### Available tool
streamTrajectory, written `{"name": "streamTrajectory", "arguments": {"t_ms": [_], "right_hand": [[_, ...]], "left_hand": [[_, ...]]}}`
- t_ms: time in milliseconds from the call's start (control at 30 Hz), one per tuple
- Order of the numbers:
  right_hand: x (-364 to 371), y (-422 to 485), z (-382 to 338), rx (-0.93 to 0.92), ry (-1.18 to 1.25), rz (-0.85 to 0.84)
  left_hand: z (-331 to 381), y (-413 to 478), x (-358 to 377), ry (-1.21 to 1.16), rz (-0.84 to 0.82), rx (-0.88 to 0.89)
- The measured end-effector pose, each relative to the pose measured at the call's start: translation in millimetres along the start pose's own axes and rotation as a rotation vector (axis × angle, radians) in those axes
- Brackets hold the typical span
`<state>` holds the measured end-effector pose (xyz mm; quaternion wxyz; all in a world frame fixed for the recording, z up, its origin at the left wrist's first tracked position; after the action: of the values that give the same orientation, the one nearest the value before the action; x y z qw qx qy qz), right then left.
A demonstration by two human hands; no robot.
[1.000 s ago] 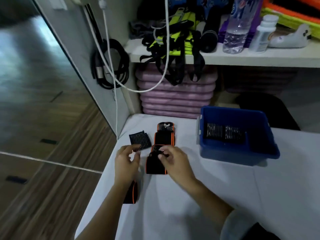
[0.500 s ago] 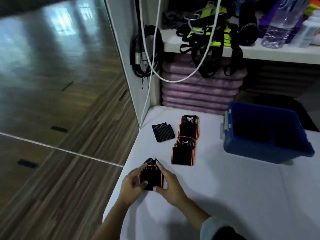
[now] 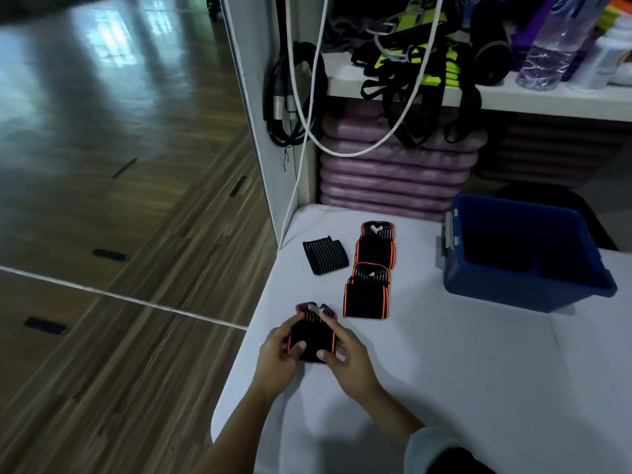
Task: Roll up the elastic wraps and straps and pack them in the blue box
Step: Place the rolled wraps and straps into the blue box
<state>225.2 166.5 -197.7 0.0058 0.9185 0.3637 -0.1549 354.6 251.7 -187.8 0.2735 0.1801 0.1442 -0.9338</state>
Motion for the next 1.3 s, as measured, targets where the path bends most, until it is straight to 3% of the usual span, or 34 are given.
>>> {"name": "streamTrajectory", "arguments": {"t_ms": [400, 567, 833, 1067, 1167, 1300], "right_hand": [[-118.5, 28.0, -79.6, -0.186, 0.182, 0.152], [-201.1, 37.7, -99.3, -0.242, 0.186, 0.238], [-326.2, 52.0, -69.4, -0.205, 0.112, 0.335], [-382.0, 80.0, -10.6, -0.019, 0.111, 0.236], [-390.1, 93.5, 17.0, 0.082, 0.017, 0.135], [-382.4, 110.6, 38.5, 0.197, -0.081, -0.018]], "left_hand": [[138.6, 43.1, 24.6, -0.11, 0.042, 0.308], [202.0, 69.9, 72.8, -0.12, 0.007, 0.397], [269.1, 118.2, 181.9, -0.082, -0.132, 0.448], [265.6, 152.0, 231.6, 0.009, -0.108, 0.341], [253.3, 164.5, 228.7, 0.101, 0.001, 0.306], [239.9, 171.4, 228.9, 0.173, -0.013, 0.276]]}}
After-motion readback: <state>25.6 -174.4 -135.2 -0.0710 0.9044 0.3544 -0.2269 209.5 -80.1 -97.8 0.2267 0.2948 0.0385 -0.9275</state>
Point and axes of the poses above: each hand's wrist, its own y-axis towards the middle knuckle, its own x-axis out of the palm, z = x × y, the point moved 4 cm from there along y, towards the middle knuckle, and after that the axes turned 1 degree about -y, right-handed, at the moved point
